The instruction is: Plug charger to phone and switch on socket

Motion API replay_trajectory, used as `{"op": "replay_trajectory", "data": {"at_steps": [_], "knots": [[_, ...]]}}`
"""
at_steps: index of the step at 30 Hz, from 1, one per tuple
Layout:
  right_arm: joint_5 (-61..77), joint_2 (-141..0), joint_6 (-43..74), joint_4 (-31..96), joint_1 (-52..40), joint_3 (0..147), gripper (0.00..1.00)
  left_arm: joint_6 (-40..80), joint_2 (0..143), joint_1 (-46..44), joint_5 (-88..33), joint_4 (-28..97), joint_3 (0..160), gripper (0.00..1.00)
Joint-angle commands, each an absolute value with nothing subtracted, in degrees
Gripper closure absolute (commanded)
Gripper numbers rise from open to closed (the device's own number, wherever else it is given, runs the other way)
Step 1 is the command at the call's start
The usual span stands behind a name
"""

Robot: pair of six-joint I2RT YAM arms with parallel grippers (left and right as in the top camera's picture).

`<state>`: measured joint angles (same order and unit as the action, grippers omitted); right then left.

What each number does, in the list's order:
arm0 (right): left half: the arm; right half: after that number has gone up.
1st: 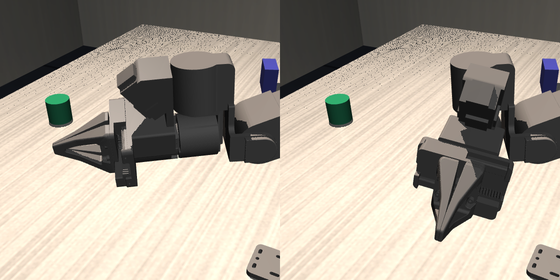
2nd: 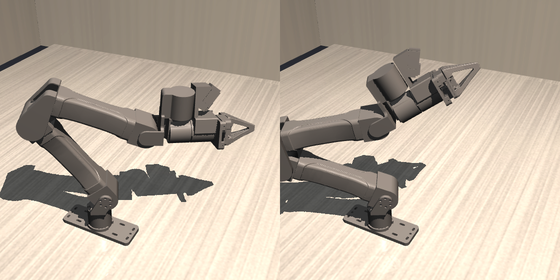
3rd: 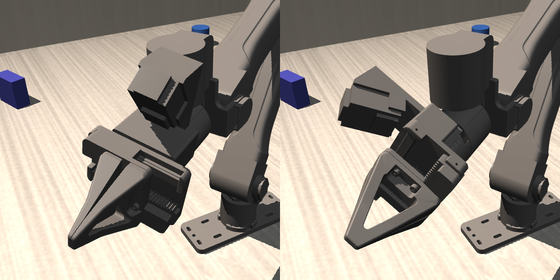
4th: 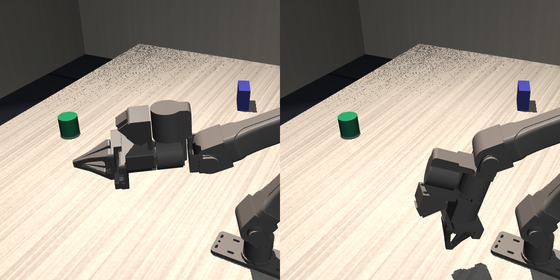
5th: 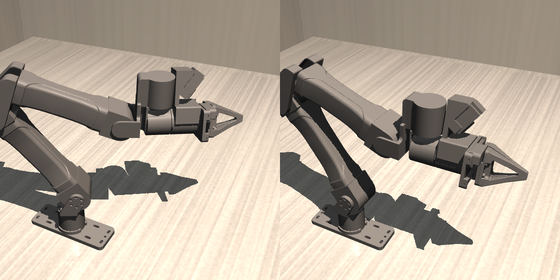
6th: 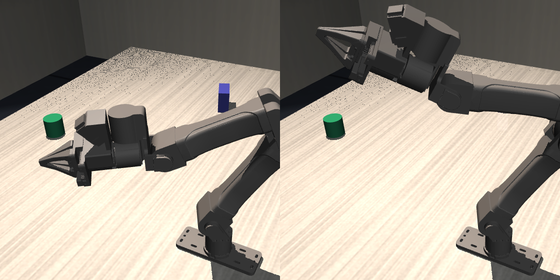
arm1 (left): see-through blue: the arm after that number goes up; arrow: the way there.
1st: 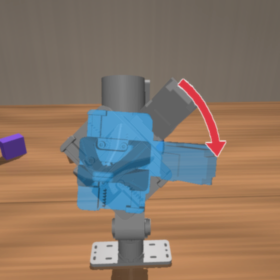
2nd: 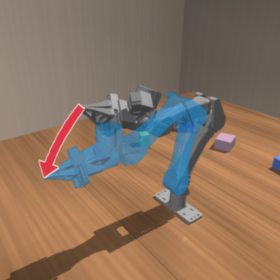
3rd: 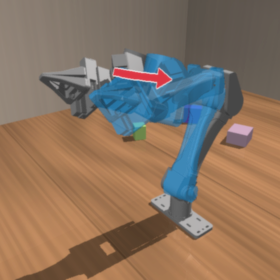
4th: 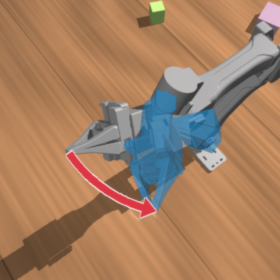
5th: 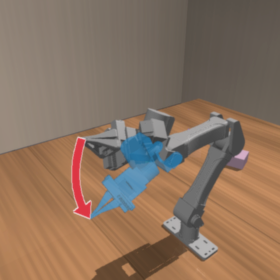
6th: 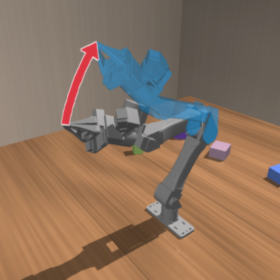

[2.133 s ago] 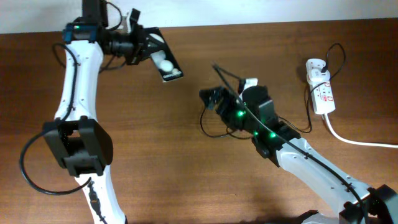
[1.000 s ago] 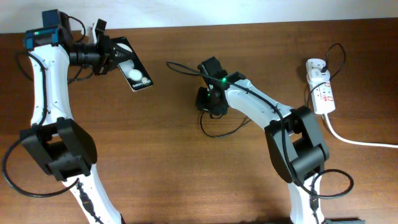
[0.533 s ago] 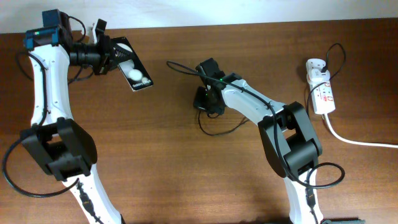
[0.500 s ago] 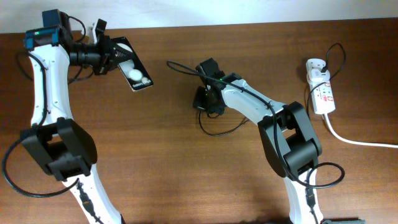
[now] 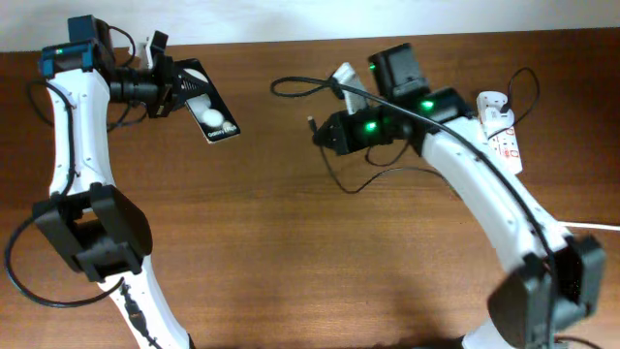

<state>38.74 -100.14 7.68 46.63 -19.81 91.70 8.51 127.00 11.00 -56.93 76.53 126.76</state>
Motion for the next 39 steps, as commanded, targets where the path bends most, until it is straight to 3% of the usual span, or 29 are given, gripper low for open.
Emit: {"op": "replay_trajectory", "data": {"at_steps": [1, 8, 14, 19, 24, 39], "knots": [[39.9, -91.3, 6.2, 48.0, -18.0, 90.7, 0.96, 6.9, 126.6, 8.4, -59.1, 76.6, 127.4, 1.0], [44.4, -71.2, 8.9, 48.2, -9.1, 73.3, 0.96, 3.2, 126.6, 2.3, -64.8, 76.6, 127.4, 1.0], [50.6, -65.0, 24.6, 27.0, -8.6, 52.8, 0.96, 2.9, 126.6, -2.3, -70.1, 72.0, 127.4, 1.0], [50.3, -65.7, 29.5, 17.9, -11.2, 50.3, 0.96, 3.0, 126.6, -4.3, -82.6, 65.3, 127.4, 1.0], [46.2, -73.7, 33.7, 1.9, -21.1, 50.3, 0.96, 3.4, 126.6, -4.6, -84.7, 65.4, 127.4, 1.0], [41.5, -75.1, 35.0, -1.3, -24.8, 50.3, 0.96, 3.4, 126.6, -7.9, -83.6, 66.1, 127.4, 1.0]]}}
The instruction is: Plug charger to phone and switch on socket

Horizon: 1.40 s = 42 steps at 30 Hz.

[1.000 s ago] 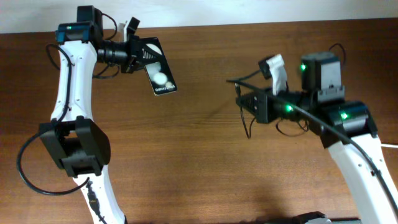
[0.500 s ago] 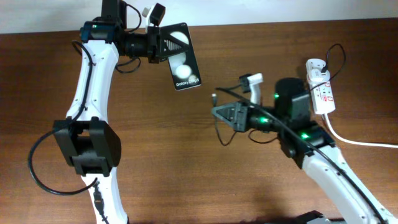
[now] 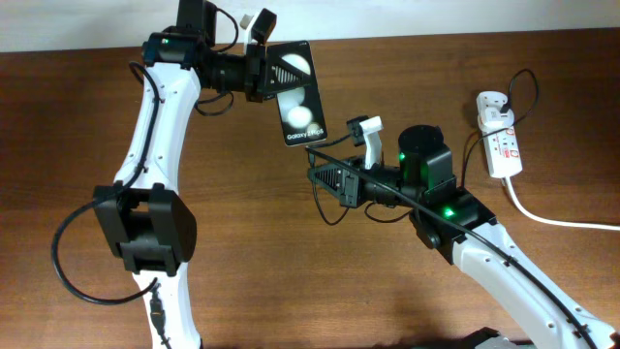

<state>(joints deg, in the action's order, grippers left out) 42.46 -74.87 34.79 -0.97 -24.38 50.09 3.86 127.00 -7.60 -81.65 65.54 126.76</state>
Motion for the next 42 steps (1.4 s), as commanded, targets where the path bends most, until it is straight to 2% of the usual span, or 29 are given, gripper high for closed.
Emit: {"op": "replay_trajectory", "data": {"at_steps": [1, 42], "knots": [[41.5, -75.1, 35.0, -1.3, -24.8, 50.3, 0.96, 3.4, 126.6, -7.9, -83.6, 66.5, 127.4, 1.0], [39.8, -75.0, 35.0, -1.3, -22.0, 50.3, 0.96, 3.3, 126.6, -10.9, -82.0, 66.9, 127.4, 1.0]]}}
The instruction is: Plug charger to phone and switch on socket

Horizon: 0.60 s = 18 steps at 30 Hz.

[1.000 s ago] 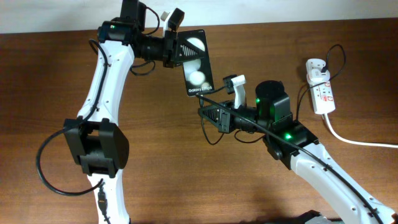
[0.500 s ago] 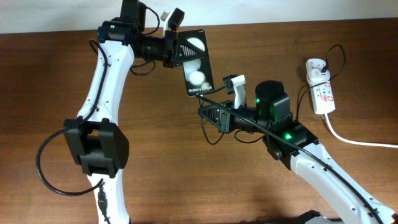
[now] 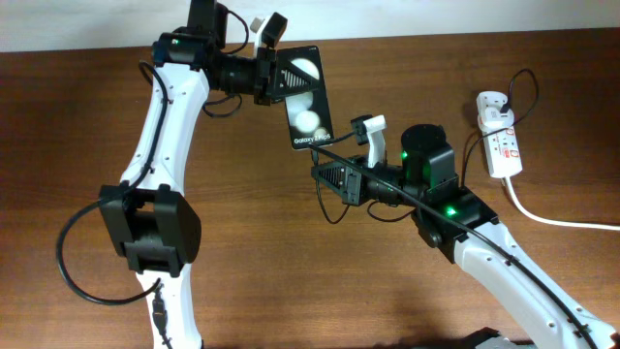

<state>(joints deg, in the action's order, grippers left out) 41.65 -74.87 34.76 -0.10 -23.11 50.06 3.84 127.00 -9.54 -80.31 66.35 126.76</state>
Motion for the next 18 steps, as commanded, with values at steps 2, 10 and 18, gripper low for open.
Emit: {"op": "replay_trajectory", "data": {"at_steps": [2, 10, 18], "knots": [[39.8, -75.0, 35.0, -2.4, -22.0, 50.3, 0.96, 3.3, 126.6, -11.5, -81.2, 67.0, 127.4, 1.0], [42.9, -75.0, 35.0, -2.9, -18.7, 50.3, 0.96, 2.7, 126.6, -11.7, -81.0, 68.2, 127.4, 1.0], [44.3, -75.1, 35.0, -3.9, -18.7, 50.3, 0.95, 2.7, 126.6, -11.7, -80.3, 68.1, 127.4, 1.0]]}}
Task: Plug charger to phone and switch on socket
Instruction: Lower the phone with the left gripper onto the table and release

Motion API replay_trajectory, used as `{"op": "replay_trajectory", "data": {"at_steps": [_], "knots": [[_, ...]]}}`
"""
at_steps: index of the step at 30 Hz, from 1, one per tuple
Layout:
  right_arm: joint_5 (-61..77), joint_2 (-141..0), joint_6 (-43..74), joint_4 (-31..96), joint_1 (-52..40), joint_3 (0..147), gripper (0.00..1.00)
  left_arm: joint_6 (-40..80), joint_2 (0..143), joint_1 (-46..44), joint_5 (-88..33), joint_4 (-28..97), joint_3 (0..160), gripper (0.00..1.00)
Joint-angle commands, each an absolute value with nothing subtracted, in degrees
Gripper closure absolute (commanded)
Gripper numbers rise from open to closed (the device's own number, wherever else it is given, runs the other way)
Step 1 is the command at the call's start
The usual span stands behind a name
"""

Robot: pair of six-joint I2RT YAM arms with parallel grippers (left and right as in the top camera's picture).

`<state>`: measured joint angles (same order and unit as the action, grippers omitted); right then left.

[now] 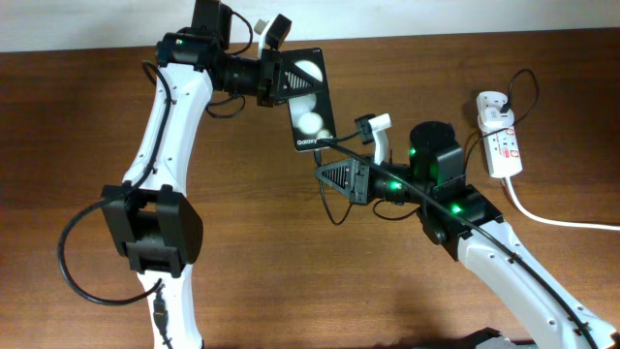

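A black phone (306, 95) with white round marks on it hangs tilted above the table, and my left gripper (275, 74) is shut on its upper end. Its lower edge points down toward my right gripper (327, 174), which sits just below it, shut on the plug end of the black charger cable (341, 148). The plug tip itself is too small to make out. The cable runs right toward the white adapter (491, 105), plugged into the white power strip (502, 145) at the far right. The strip's switches show red.
The strip's white lead (557, 218) runs off the right edge. A loop of black cable (341, 208) hangs under my right gripper. The brown table (252, 281) meets a pale wall along the back.
My right arm has shifted slightly to the right, with its gripper staying just under the phone's lower edge. The phone and left gripper have barely moved.
First my left gripper held the phone at the far left, and my right gripper held the cable end near the back centre. Then both stood near the middle, phone above, cable end below. The gap between them has since narrowed.
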<state>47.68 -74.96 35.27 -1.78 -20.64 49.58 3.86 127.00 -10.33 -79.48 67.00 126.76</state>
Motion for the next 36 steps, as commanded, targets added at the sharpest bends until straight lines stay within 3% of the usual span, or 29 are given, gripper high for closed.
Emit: {"op": "replay_trajectory", "data": {"at_steps": [1, 8, 11, 14, 21, 36], "knots": [[45.0, -75.1, 35.0, -2.9, -18.7, 50.3, 0.91, 2.7, 126.6, -11.4, -79.0, 68.1, 127.4, 1.0], [45.1, -75.1, 35.0, 4.4, -18.7, 50.3, 0.8, 2.7, 126.6, -9.9, -77.0, 68.0, 127.4, 1.0], [44.8, -75.1, 34.8, 4.6, -18.7, 50.3, 0.65, 2.7, 126.6, -10.0, -69.8, 68.2, 127.4, 1.0], [42.8, -75.1, 34.3, 7.2, -18.7, 50.3, 0.58, 2.7, 126.6, -10.0, -57.7, 70.1, 127.4, 1.0], [41.3, -75.1, 34.3, 8.4, -18.7, 50.3, 0.54, 2.7, 126.7, -12.3, -42.1, 72.9, 124.9, 1.0], [41.3, -75.1, 34.0, 9.3, -18.7, 50.3, 0.53, 6.8, 126.7, -12.6, -37.4, 54.3, 99.3, 1.0]]}}
